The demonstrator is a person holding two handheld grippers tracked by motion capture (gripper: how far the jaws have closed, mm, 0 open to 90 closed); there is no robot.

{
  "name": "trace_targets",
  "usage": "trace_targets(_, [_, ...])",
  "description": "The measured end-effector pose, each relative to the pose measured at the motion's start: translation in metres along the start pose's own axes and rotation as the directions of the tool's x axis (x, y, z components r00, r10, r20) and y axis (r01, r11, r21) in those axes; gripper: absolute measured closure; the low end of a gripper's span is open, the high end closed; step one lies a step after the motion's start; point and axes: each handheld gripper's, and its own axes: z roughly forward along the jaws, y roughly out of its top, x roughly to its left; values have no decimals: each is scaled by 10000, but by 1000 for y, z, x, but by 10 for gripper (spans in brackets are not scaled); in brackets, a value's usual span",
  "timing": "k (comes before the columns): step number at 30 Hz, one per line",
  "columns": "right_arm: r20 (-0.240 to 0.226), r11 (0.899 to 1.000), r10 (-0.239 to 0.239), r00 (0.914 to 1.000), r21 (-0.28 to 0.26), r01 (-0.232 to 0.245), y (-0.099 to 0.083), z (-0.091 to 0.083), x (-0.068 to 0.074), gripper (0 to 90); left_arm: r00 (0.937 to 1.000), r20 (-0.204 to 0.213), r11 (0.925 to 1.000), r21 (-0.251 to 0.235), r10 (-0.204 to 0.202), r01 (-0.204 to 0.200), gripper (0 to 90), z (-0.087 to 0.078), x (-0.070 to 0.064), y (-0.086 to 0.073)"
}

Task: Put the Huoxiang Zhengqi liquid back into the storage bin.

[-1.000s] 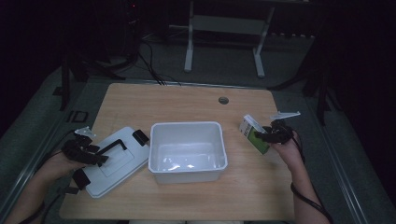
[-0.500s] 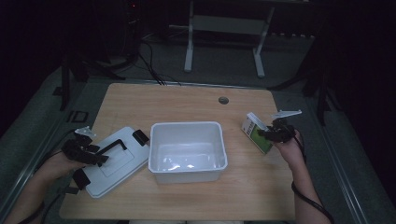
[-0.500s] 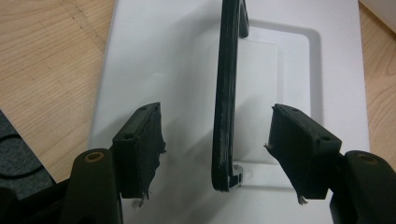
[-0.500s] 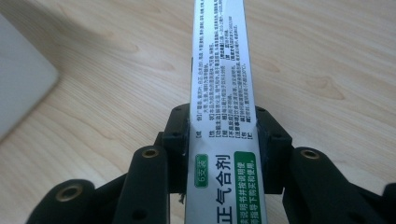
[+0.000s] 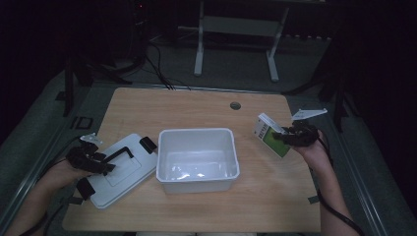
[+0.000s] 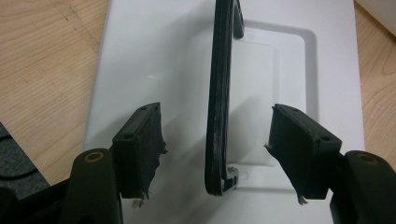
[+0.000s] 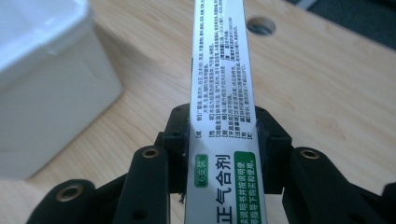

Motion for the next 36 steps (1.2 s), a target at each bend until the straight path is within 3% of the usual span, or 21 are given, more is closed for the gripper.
trace_targets(3, [-162,9996,-205,9997,-209,201,7,-7,6,634,10000,-1,10000,-2,2,-2,350,0,0,0])
trace_targets(9, [-751,9919,-1037,9918,-810,976,31,-25,32,634,10000,-18,9999,126,72,-72,350,-1,-2,1])
trace_targets(15, [-1460,9747,-2060,9676,-1180,1897,51,-33,60,633,10000,-26,9999,103,44,-43,350,-2,-1,1])
trace_targets(23, [-2338,9455,-3164,9194,-1570,2854,75,-31,90,634,9999,-64,9997,241,95,-93,350,-2,-2,0])
trace_targets(27, [-2773,9291,-3633,8894,-1788,3238,85,-29,104,634,9999,-33,9998,189,97,-97,350,-2,-1,-1])
trace_targets(29, [-2887,9145,-3988,8704,-1960,3540,89,-28,112,634,9999,-52,9998,184,122,-121,350,-2,-1,-1])
trace_targets(31, [-3095,9088,-4117,8572,-2097,3608,91,-25,117,634,9998,-42,9995,251,191,-190,350,-1,-2,-1])
trace_targets(36, [-3845,8863,-4626,7989,-2236,4056,96,-13,133,634,9998,-16,9995,261,196,-195,350,-1,-3,-1])
